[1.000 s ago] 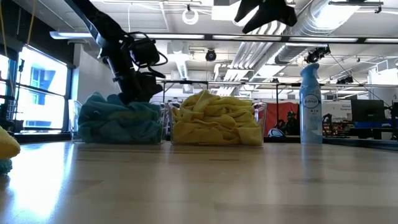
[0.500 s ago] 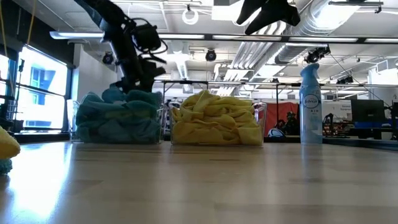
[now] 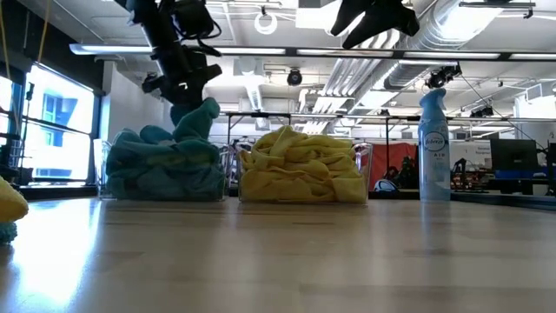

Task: Sort microfiber towel by color & place in baskets
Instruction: Put the blue towel into the left transparent bin

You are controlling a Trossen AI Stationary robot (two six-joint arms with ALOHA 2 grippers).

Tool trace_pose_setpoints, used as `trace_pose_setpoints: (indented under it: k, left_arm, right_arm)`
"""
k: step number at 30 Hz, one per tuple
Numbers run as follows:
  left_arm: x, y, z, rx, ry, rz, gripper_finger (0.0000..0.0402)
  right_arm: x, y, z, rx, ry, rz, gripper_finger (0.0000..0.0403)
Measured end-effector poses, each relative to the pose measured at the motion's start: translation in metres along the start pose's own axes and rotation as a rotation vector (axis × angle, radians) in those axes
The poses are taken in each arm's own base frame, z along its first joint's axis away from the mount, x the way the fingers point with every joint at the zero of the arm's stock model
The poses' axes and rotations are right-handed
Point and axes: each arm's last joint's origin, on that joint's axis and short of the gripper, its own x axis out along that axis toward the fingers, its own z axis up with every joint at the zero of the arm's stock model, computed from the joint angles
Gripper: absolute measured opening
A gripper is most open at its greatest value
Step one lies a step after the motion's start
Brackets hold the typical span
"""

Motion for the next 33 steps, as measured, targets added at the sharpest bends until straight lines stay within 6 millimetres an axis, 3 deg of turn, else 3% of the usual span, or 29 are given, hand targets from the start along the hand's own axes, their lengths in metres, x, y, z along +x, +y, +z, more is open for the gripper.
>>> trace_pose_setpoints:
  k: [7,14,22,28,33]
  left_arm:
    - [0.015,0.000,-0.012,0.051,0.137,0.058,0.0117]
    - [0.034,0.000,-0.025,0.082,0.367,-0.024,0.0117]
    - [0.012,0.007,-0.022,0.203,0.366,-0.226,0.0117]
    - [-0.006,0.012,-0.020,0.350,0.296,-0.280,0.0117]
    - [-0.019,0.015,-0.017,0.346,0.229,-0.293,0.0117]
  right_arm:
    - [0.000,0.000,0.000,-0.001,0.001,-0.002,0.0154]
    - [0.000,0.000,0.000,0.000,0.001,-0.003,0.0154]
    - [0.000,0.000,0.000,0.004,0.001,-0.002,0.0154]
    - [0.000,0.000,0.000,0.003,0.001,-0.003,0.0154]
    - [0.000,0.000,0.000,0.000,0.001,-0.002,0.0154]
